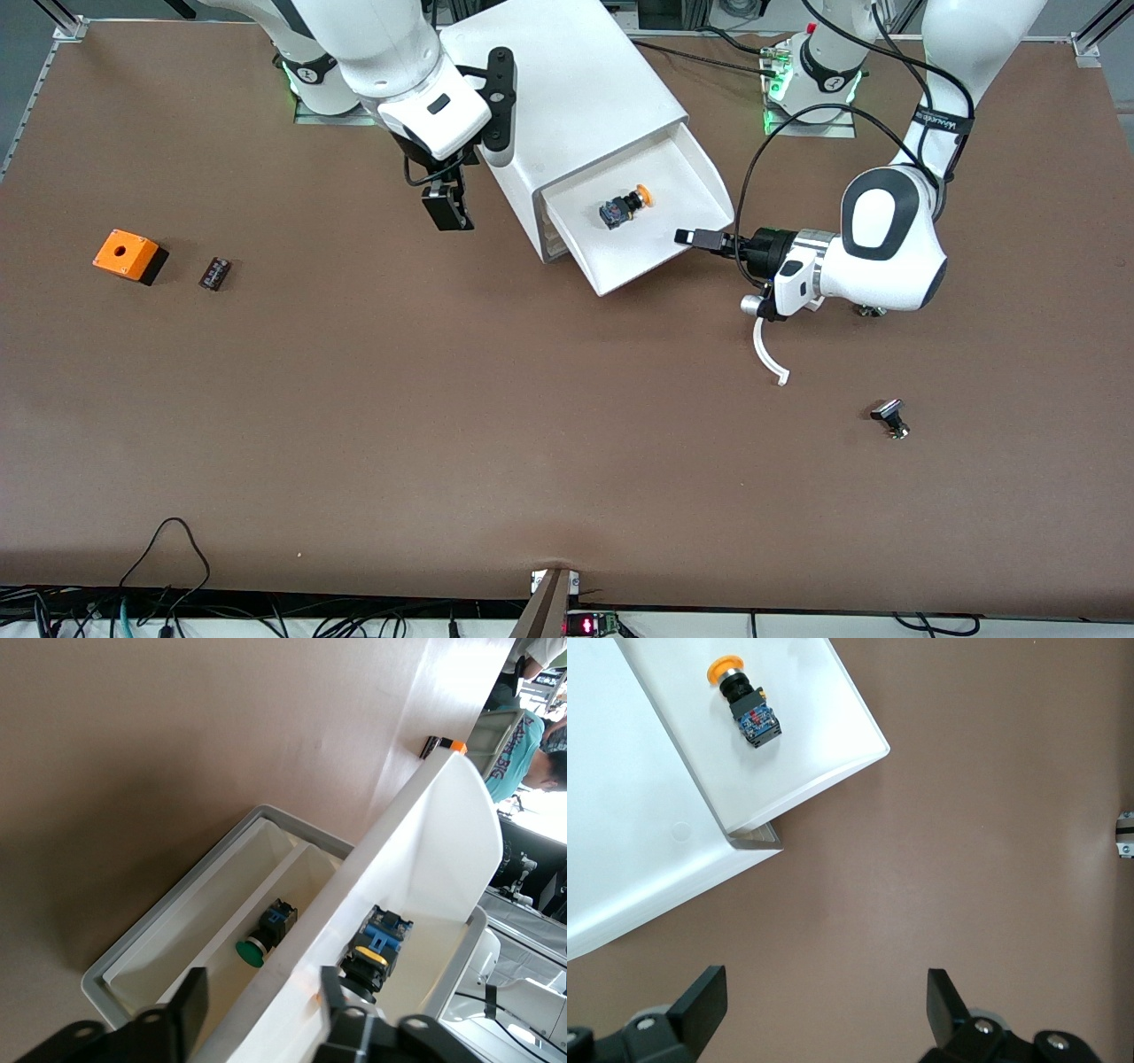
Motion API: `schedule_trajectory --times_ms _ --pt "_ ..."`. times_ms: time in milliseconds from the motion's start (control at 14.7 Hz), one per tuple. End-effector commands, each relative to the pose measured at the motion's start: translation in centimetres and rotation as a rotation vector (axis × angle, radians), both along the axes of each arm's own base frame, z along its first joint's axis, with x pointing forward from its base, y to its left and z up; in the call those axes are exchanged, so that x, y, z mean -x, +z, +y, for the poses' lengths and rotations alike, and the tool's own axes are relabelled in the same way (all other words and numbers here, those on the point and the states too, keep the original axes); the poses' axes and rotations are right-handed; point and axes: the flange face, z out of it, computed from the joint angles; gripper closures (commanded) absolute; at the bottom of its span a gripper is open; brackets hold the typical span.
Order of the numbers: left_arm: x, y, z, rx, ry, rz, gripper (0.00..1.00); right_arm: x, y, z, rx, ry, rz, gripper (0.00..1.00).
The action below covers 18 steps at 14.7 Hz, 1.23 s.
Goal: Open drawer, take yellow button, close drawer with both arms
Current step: 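Lower the right gripper into the drawer while the left gripper withdraws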
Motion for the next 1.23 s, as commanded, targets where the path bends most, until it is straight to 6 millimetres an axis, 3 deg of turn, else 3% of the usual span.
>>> schedule_trajectory --times_ms 0,137,341,478,614,819,956,1160 --pt "-1.2 3.0 0.8 -0.026 0.020 -0.044 0.00 0.6 1.1 1.6 -0.005 0.052 -0.034 0.00" --pt "-2.4 5.5 3.5 -0.082 0.035 -0.123 0.00 1.6 1.5 3.0 -0.014 0.078 -0.046 0.00" --pt "-3.1 9.9 6.9 -0.281 -0.014 -0.262 0.00 3.0 -0.5 5.8 0.012 0.120 -0.026 0.00" --pt "-2.8 13.0 8.7 -0.472 -0.088 -0.349 0.00 2.9 -2.0 7.6 0.002 0.135 -0.040 0.00" --pt "-2.5 16.2 10.3 -0.645 -0.181 -0.451 0.00 3.0 -5.7 10.6 0.003 0.171 -0.038 0.00" --pt "-2.8 21.1 12.9 -0.854 -0.271 -0.563 0.00 2.1 -9.6 13.8 0.010 0.196 -0.026 0.00" --pt "-3.1 23.3 14.4 -0.919 -0.274 -0.605 0.00 2.1 -10.6 15.1 0.009 0.208 -0.029 0.00" --pt "-2.3 24.6 16.8 -0.931 -0.259 -0.574 0.00 1.1 -11.1 15.8 -0.008 0.221 -0.045 0.00"
